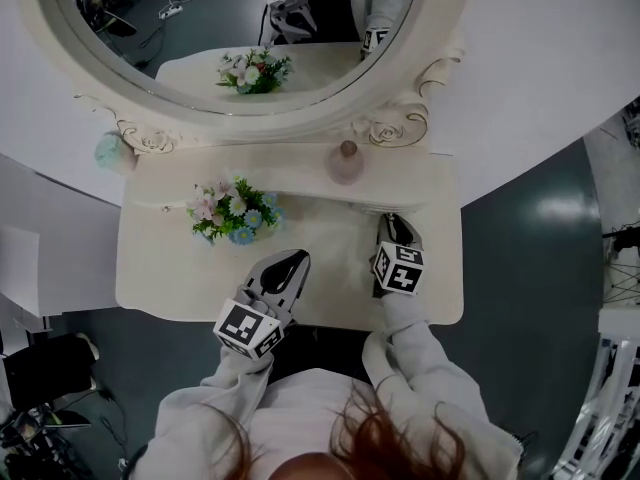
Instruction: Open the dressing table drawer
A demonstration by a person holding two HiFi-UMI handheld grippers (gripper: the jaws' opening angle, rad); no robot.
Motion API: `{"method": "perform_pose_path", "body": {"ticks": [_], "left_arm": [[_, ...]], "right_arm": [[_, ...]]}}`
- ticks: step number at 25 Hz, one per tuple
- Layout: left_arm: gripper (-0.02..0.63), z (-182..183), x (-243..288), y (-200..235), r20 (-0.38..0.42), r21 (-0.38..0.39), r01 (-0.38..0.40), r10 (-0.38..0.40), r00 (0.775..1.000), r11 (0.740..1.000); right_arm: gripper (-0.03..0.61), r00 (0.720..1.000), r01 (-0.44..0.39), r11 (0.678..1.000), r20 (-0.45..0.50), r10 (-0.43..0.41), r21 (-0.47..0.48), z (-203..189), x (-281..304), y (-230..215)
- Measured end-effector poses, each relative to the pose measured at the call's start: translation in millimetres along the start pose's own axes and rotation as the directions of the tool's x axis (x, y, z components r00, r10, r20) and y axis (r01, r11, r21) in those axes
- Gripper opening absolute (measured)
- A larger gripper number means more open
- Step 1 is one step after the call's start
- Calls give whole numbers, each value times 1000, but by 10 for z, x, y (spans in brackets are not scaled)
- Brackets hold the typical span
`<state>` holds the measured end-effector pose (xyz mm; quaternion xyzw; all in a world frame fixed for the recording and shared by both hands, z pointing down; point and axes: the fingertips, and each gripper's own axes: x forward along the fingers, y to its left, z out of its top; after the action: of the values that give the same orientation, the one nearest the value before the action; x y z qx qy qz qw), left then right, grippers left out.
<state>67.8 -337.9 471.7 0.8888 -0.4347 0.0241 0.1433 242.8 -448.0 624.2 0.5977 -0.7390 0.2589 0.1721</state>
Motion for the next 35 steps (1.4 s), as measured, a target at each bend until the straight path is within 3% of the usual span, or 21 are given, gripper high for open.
{"method": "perform_pose_path", "body": {"ticks": [35], "left_arm": [[25,-10,12,-224,-4,8,154,-154,988,988]], "right_arm": [[107,1000,1,1000,-23,-1,8,-312,-412,38]]}}
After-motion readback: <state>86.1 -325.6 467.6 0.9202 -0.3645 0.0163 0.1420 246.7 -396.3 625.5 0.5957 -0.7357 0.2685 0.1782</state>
